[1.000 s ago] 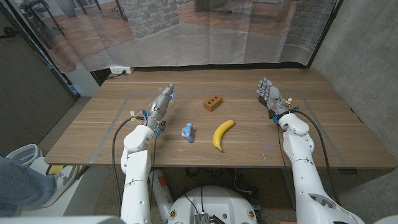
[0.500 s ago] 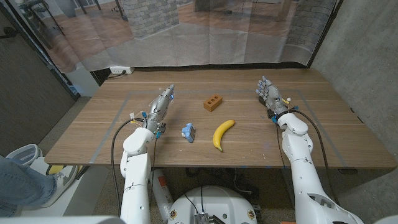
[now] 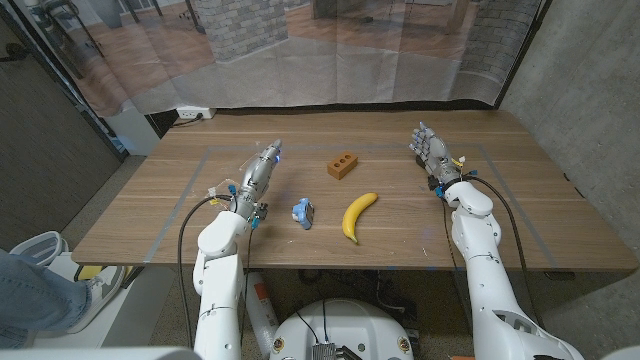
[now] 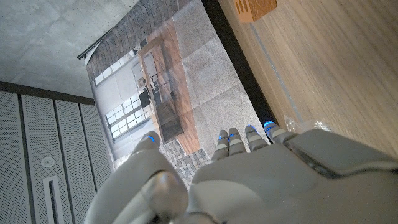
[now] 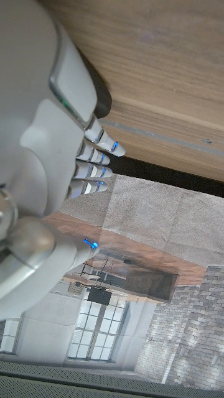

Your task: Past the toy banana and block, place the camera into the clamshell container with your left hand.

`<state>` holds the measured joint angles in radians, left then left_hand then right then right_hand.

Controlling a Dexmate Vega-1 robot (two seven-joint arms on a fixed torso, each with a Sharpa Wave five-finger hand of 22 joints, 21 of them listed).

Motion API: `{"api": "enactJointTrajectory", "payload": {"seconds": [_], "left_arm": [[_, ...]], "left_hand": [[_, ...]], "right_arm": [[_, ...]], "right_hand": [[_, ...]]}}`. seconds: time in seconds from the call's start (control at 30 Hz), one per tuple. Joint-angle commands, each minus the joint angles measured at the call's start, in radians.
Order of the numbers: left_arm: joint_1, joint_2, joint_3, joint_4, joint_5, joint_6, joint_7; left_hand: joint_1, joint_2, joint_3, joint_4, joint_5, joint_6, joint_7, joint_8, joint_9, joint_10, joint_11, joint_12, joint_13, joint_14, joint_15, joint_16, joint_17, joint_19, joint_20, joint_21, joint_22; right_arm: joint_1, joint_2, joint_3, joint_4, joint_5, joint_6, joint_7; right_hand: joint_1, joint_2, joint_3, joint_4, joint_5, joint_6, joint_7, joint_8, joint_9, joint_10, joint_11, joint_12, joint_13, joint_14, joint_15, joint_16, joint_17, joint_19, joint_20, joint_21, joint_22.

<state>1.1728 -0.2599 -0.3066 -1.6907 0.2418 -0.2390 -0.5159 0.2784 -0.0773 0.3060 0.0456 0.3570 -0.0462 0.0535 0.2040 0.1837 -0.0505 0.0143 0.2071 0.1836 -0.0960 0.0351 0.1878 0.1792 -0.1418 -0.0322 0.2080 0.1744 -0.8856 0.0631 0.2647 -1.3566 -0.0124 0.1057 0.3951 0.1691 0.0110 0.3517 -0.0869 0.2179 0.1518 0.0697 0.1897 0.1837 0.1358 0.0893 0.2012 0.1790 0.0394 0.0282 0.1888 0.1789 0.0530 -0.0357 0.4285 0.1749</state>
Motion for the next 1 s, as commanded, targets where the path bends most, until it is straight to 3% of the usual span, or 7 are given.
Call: {"api": "enactJointTrajectory", "payload": {"seconds": [0.03, 0.47, 1.0], "left_arm": [[0.039, -0.008, 0.011, -0.007, -0.004, -0.049, 0.002], [0.084, -0.017, 0.019, -0.048, 0.014, -0.07, 0.016], [0.136, -0.024, 0.046, -0.11, 0.076, -0.066, 0.054]], "left_hand": [[0.016, -0.001, 0.0, -0.008, 0.004, 0.007, 0.003, 0.005, 0.003, 0.002, 0.0, 0.004, 0.002, 0.003, -0.002, 0.006, 0.002, 0.007, 0.003, -0.004, 0.006], [0.017, 0.0, -0.001, -0.008, 0.003, 0.011, 0.002, 0.005, 0.003, 0.006, -0.001, 0.005, 0.002, 0.004, -0.002, 0.006, 0.002, 0.008, 0.004, -0.004, 0.006], [0.022, 0.002, -0.002, -0.01, 0.003, 0.015, 0.001, 0.005, 0.003, 0.005, -0.004, 0.002, 0.002, 0.006, -0.003, 0.004, 0.002, 0.008, 0.01, -0.005, 0.006]], "right_arm": [[-0.013, -0.003, -0.003, -0.034, -0.007, -0.007, -0.007], [-0.028, -0.008, -0.011, -0.062, -0.001, -0.008, -0.011], [-0.02, -0.007, -0.021, -0.039, 0.001, -0.003, -0.016]], "right_hand": [[-0.001, 0.006, 0.0, -0.007, 0.0, 0.005, -0.007, 0.004, 0.005, -0.001, -0.008, 0.004, 0.004, 0.004, 0.0, 0.001, 0.004, 0.005, -0.037, -0.003, 0.001], [-0.001, 0.007, -0.001, -0.008, -0.001, 0.005, -0.008, 0.004, 0.005, -0.001, -0.009, 0.005, 0.004, 0.005, 0.0, 0.001, 0.004, 0.005, -0.036, -0.008, 0.001], [-0.002, 0.007, -0.002, -0.009, -0.002, 0.005, -0.009, 0.004, 0.005, 0.0, -0.009, 0.005, 0.004, 0.005, 0.0, 0.001, 0.004, 0.006, -0.035, -0.015, 0.001]]}}
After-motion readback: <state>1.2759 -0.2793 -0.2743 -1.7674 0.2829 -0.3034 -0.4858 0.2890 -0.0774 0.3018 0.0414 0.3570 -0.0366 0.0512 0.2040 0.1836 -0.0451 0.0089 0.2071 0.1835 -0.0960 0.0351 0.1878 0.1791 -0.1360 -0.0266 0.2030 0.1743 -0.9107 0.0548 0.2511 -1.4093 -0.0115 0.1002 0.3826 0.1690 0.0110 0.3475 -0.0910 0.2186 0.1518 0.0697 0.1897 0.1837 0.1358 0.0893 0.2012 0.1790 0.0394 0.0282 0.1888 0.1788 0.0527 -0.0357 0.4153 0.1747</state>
